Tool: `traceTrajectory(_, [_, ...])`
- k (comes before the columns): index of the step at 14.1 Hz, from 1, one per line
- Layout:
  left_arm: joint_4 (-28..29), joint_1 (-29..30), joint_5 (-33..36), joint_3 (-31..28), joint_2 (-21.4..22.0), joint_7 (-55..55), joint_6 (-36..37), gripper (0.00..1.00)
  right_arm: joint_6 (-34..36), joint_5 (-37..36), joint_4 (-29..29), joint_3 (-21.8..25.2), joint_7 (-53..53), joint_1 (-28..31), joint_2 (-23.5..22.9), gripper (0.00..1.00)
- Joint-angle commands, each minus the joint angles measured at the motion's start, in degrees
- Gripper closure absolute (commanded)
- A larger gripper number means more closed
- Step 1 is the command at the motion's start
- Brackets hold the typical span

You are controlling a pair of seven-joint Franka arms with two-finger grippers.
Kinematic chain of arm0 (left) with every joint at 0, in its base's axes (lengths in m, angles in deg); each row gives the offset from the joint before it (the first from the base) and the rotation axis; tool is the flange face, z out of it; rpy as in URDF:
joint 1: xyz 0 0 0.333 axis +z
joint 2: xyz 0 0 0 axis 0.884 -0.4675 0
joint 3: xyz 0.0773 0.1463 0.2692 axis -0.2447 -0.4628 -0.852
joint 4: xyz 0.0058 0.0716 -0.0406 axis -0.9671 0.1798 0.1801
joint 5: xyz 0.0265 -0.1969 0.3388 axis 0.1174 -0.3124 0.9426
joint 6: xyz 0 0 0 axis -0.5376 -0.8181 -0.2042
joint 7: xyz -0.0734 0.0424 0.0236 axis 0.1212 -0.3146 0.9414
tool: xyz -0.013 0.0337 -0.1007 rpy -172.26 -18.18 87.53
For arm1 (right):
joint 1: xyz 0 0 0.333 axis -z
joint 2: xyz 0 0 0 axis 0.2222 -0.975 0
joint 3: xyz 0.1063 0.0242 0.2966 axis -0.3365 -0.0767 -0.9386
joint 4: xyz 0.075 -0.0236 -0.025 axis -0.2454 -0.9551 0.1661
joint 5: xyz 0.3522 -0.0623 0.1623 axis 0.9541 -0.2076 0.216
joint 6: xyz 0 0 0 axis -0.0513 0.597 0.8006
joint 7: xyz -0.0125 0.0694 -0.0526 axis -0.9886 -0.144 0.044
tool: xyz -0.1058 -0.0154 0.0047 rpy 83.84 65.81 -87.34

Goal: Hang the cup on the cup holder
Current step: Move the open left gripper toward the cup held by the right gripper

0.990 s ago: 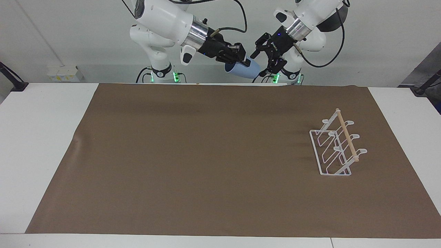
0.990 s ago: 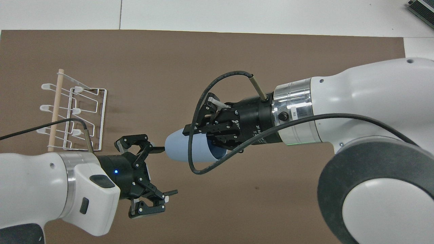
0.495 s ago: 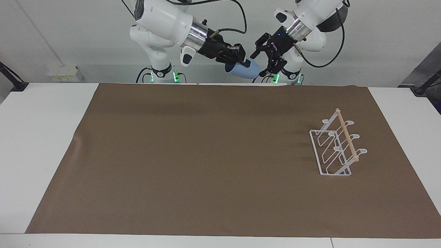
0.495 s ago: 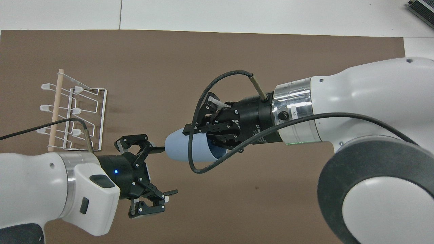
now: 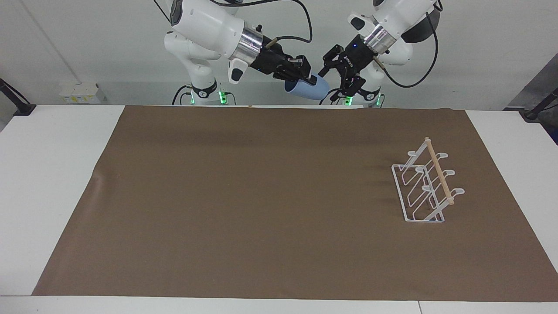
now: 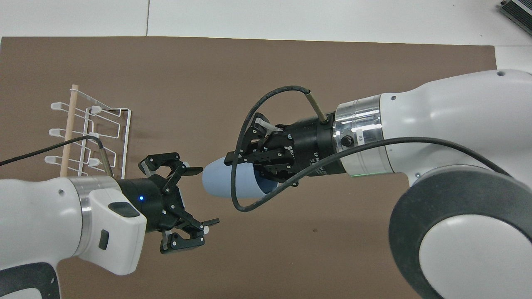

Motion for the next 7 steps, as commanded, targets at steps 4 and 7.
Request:
traceTrajectory(4, [-3.81,-0.6,-0.94,-0.11,-3.42,-0.09,-1.96,0.0,-0.36,1.33,0.87,-0.42,0.23,0.44,-0.59,1.0])
traceTrajectory(7, [-5.84,-0.25,-1.9,-0.2,-4.4,-0.18,0.48,0.0,-0.27,1.34,0.96,-0.51,0.14,0.71,-0.59,1.0])
